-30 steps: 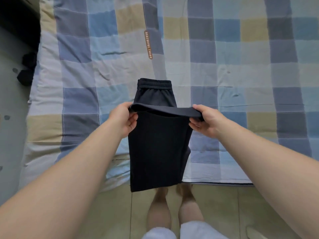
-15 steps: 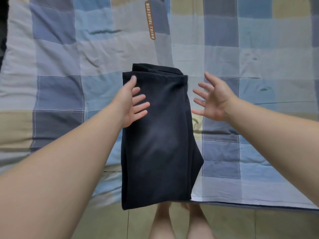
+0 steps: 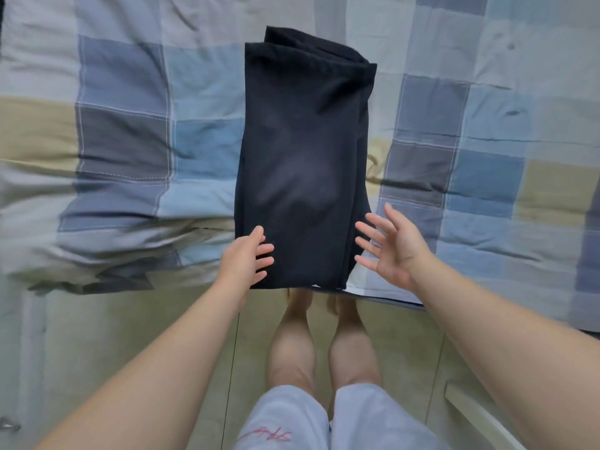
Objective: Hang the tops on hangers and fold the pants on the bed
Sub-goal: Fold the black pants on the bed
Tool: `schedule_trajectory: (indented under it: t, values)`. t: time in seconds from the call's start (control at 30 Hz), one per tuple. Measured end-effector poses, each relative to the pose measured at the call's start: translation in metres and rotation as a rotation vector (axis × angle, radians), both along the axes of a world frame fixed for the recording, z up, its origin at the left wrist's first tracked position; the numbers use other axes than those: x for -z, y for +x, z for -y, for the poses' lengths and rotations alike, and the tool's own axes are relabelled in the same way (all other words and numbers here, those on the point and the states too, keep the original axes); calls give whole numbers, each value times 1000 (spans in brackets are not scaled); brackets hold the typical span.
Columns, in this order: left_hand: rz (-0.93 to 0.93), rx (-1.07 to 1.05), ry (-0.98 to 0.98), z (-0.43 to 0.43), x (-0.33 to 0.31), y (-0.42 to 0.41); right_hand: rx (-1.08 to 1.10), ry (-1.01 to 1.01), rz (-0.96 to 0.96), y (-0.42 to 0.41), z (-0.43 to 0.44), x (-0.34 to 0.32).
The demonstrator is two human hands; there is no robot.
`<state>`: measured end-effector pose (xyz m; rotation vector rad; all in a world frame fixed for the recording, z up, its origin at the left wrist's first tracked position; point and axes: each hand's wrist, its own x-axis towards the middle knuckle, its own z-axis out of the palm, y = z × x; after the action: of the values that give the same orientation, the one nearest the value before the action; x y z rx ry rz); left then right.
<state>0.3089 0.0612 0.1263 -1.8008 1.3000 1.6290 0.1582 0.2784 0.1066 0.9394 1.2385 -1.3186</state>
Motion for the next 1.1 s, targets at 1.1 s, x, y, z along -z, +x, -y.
schedule_trajectory:
  t: [1.1]
  values:
    - [17,215,13,-24,-8,38,-246,245,-68,61,-55,-9]
